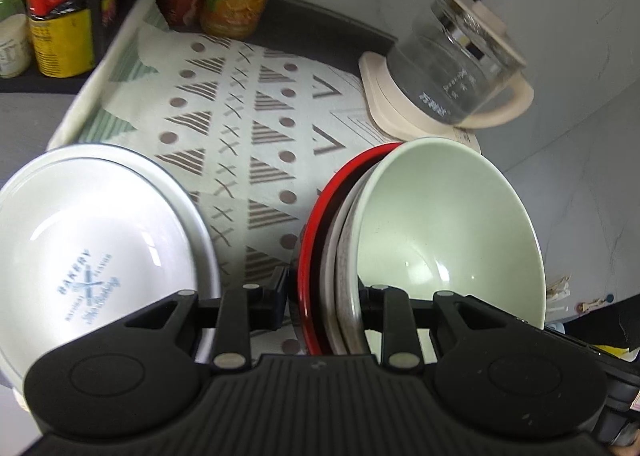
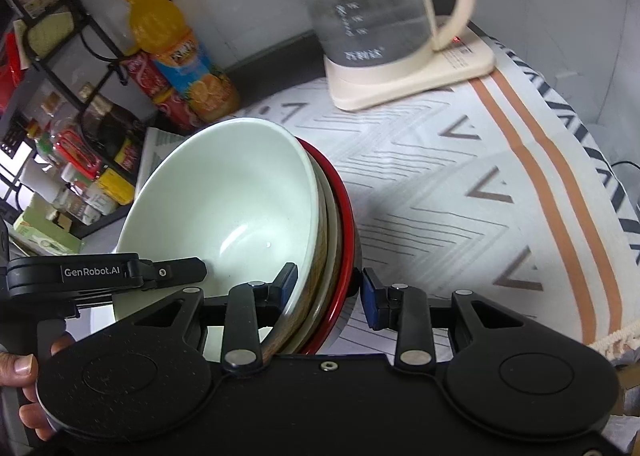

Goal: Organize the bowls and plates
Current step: 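Close both tools on the rim of the nested bowl stack, then lift the nested bowl stack with both tools and carry it over the plates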

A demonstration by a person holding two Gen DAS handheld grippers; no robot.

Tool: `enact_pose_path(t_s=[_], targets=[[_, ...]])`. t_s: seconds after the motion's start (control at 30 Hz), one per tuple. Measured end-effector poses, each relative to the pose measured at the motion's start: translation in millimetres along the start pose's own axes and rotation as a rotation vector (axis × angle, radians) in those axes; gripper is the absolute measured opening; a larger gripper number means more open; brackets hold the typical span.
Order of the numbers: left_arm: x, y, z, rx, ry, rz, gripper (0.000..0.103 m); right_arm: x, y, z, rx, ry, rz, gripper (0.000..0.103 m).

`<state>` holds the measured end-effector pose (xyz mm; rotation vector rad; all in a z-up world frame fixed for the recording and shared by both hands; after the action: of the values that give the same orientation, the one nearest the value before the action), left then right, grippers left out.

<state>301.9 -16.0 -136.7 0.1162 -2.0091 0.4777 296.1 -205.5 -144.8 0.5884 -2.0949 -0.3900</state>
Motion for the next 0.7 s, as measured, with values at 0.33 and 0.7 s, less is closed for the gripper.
enact_pose_path(t_s=[0.33, 0.7], targets=[[27, 37, -8, 0.040, -0.048, -0.013, 0.027, -7, 42, -7, 0.051, -0.019, -0.038, 0.033], [54, 85, -14, 0.095, -0.100, -0.053, 0.027, -25, 92, -5, 0.108, 0.004, -0.085, 0.033]])
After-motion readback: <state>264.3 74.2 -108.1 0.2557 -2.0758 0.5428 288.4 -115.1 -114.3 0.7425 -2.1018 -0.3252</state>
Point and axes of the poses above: each gripper's, at about its wrist camera, not at the fingertips, and x roughly against the way its jaws point, y to its left, z to its underside, the point moved 7 cm from there along -x, roughly the way its jaws point, and after that the axes turned 8 degrees about -z, right-handed, at the moved point
